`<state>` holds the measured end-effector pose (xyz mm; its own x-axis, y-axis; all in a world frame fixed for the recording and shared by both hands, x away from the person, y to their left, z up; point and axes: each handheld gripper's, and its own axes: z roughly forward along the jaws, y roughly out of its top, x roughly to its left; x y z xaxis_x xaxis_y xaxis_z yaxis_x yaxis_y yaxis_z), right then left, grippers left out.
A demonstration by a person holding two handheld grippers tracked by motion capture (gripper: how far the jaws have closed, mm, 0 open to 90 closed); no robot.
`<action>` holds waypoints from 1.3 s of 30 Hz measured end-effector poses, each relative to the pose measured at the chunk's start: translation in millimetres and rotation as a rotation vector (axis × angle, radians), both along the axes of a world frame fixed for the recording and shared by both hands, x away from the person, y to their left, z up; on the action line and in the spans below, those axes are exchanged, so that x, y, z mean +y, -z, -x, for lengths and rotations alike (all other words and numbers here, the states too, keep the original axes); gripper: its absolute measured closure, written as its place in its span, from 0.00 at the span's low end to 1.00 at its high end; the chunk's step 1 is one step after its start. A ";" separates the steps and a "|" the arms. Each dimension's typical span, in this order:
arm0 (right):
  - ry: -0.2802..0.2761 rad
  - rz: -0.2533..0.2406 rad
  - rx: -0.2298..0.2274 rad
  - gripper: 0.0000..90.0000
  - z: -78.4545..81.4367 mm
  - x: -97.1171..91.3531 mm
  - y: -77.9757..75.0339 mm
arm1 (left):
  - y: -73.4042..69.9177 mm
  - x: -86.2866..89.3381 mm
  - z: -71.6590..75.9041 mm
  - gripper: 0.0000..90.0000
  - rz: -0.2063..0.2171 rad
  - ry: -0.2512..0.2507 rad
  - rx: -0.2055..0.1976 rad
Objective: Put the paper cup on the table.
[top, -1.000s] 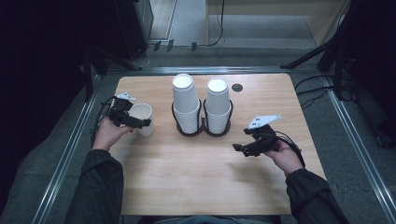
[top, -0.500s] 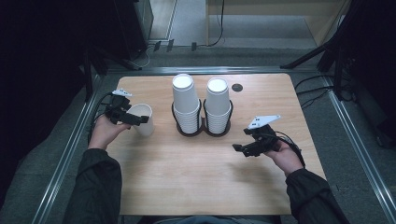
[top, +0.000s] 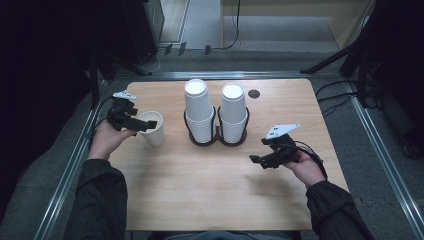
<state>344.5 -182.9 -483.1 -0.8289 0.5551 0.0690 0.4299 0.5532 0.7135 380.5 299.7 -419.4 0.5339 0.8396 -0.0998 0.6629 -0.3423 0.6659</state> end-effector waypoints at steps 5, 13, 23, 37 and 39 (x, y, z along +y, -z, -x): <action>-0.004 -0.001 -0.001 0.23 -1.3 0.9 -0.2 | -7.7 -4.2 5.2 0.00 -0.001 0.001 -0.015; -0.016 0.003 -0.001 0.23 -2.4 4.4 -0.5 | -16.1 -14.2 13.9 0.00 0.034 0.029 -0.036; -0.017 0.001 -0.004 0.23 -2.3 2.7 -1.2 | -19.6 -37.8 19.3 0.00 0.037 0.087 -0.021; -0.033 -0.005 -0.004 0.23 -5.9 9.4 -2.2 | -12.0 -74.1 34.0 0.00 0.101 0.188 -0.020; -0.037 -0.005 0.000 0.23 -6.2 10.3 -2.5 | -11.2 -79.7 36.8 0.00 0.104 0.198 -0.024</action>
<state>350.7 -172.7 -480.6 -0.8486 0.5241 0.0719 0.4097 0.5652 0.7160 343.7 220.0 -408.2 0.6903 0.7043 -0.1657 0.5734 -0.3929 0.7189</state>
